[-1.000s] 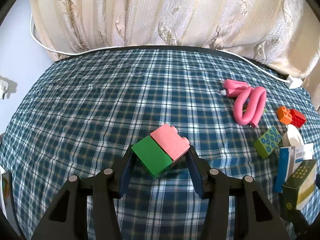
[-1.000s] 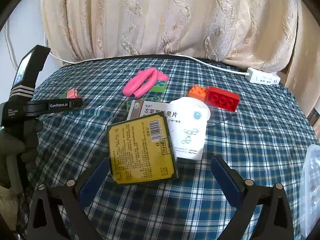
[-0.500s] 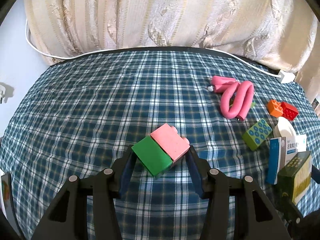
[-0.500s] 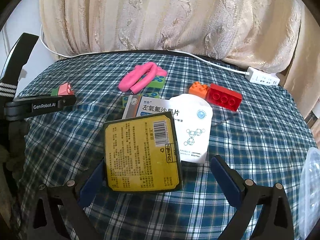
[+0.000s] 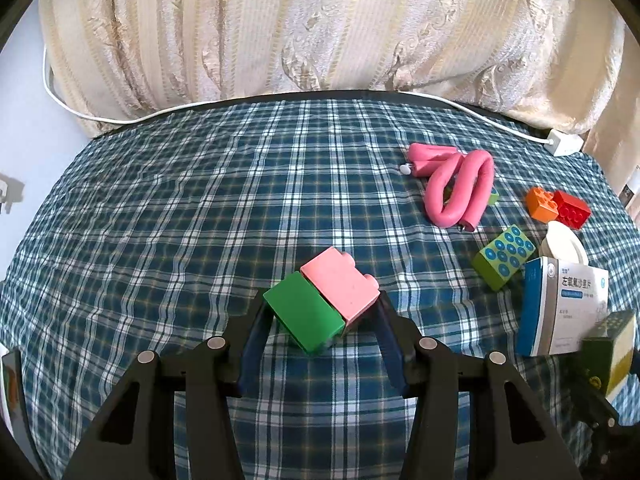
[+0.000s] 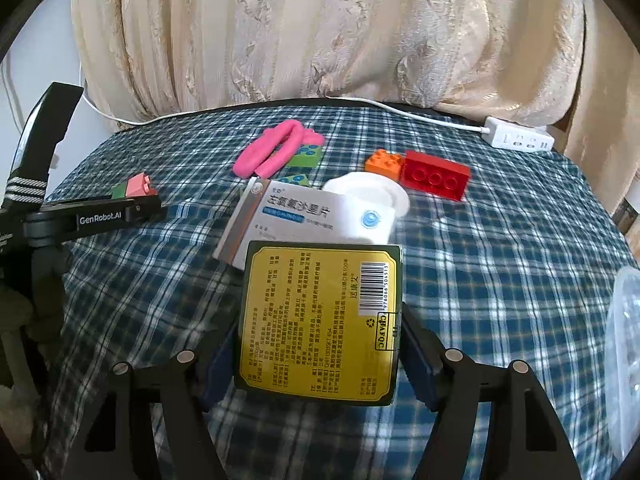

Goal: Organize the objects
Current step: 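Carry the block with left tool while right tool carries tin over clear bowl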

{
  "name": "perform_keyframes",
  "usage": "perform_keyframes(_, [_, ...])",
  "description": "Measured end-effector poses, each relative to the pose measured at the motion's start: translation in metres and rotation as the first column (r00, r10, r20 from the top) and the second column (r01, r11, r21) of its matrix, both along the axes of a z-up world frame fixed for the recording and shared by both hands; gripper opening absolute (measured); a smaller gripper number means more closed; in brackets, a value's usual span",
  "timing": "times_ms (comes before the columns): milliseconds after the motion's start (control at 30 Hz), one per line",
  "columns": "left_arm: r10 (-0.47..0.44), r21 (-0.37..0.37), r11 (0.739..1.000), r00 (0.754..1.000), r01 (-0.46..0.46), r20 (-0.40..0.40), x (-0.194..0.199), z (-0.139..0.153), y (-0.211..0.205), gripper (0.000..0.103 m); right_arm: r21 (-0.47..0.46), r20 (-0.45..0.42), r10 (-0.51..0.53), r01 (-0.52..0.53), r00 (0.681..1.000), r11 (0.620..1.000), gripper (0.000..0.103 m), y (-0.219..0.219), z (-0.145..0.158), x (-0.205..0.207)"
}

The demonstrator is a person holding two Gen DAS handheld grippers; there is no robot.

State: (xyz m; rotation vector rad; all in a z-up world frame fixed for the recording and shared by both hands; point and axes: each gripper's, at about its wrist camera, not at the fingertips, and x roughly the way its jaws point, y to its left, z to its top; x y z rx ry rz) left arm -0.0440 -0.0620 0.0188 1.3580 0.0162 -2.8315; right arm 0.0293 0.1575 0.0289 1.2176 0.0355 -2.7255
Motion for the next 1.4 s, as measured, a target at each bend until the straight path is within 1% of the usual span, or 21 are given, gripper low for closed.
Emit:
perform_keyframes(200, [-0.002, -0.001, 1.0, 1.0, 0.002, 0.005, 0.0, -0.001, 0.007, 0.052, -0.039, -0.005, -0.039, 0.039, 0.999, 0.998, 0.074, 0.02, 0.006, 0.011])
perform_keyframes(367, [-0.017, 0.016, 1.0, 1.0, 0.018, -0.015, 0.01, 0.009, 0.021, 0.052, -0.057, -0.018, -0.073, 0.072, 0.997, 0.996, 0.074, 0.04, 0.011, 0.02])
perform_keyframes(600, [-0.088, 0.018, 0.996, 0.996, 0.088, -0.025, 0.024, 0.019, 0.057, 0.052, -0.099, -0.027, -0.138, 0.135, 0.99, 0.986, 0.074, 0.071, 0.014, 0.03])
perform_keyframes(800, [-0.149, 0.009, 0.989, 0.988, 0.149, -0.047, 0.034, 0.034, 0.089, 0.052, -0.125, -0.046, -0.191, 0.184, 0.98, 0.975, 0.074, 0.098, 0.019, 0.041])
perform_keyframes(1100, [-0.266, -0.008, 0.964, 0.961, 0.266, -0.07, 0.049, 0.049, 0.148, 0.052, -0.149, -0.08, -0.286, 0.273, 0.955, 0.95, 0.074, 0.152, 0.028, 0.06])
perform_keyframes(1400, [-0.393, -0.006, 0.919, 0.918, 0.393, -0.06, 0.061, 0.053, 0.22, 0.052, -0.172, -0.107, -0.418, 0.397, 0.902, 0.901, 0.074, 0.221, 0.033, 0.085])
